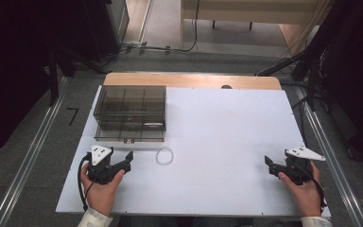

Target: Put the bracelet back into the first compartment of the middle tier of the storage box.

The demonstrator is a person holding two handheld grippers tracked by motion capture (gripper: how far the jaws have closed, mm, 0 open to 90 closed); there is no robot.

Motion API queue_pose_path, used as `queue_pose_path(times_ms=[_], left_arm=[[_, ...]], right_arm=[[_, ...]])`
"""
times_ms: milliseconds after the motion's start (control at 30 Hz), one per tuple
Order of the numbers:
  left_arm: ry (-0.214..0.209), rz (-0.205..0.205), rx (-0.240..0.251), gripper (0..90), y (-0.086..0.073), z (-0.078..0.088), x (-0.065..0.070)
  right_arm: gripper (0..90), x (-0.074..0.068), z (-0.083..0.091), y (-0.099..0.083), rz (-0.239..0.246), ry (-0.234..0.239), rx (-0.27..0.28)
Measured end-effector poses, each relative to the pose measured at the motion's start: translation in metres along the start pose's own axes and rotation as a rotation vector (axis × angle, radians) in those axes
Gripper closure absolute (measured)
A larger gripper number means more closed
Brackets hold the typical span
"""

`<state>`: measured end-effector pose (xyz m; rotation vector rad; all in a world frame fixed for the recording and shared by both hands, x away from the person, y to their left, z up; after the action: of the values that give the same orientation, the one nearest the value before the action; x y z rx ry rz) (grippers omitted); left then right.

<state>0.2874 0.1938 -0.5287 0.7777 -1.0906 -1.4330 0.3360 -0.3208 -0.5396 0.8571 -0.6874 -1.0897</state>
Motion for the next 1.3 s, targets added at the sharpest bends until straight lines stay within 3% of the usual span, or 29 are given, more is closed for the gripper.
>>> queue_pose_path(times_ms=[467,1300], left_arm=[[-0.026,-0.02,-0.003,28.1,0.0,0.0,0.008],[-0.036,-0.058,-0.023,28.2,-0.005,-0.008,0.02]], right_arm=[[16.7,-0.001,-0.001,-0.001,0.003,0.015,-0.005],[16.1,-0.001,-0.001,-0.002,0.005,0.017,-0.012]])
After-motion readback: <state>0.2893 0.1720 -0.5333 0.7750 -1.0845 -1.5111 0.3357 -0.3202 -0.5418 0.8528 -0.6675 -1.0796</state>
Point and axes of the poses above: each handheld gripper's, and its own axes: z roughly backward along the jaws, y roughly out of its top, x roughly to its right, the point moved 8 cm from there along -z, roughly forward along the jaws, and after that the axes turned 10 degrees about x, right-handed, at the moved point
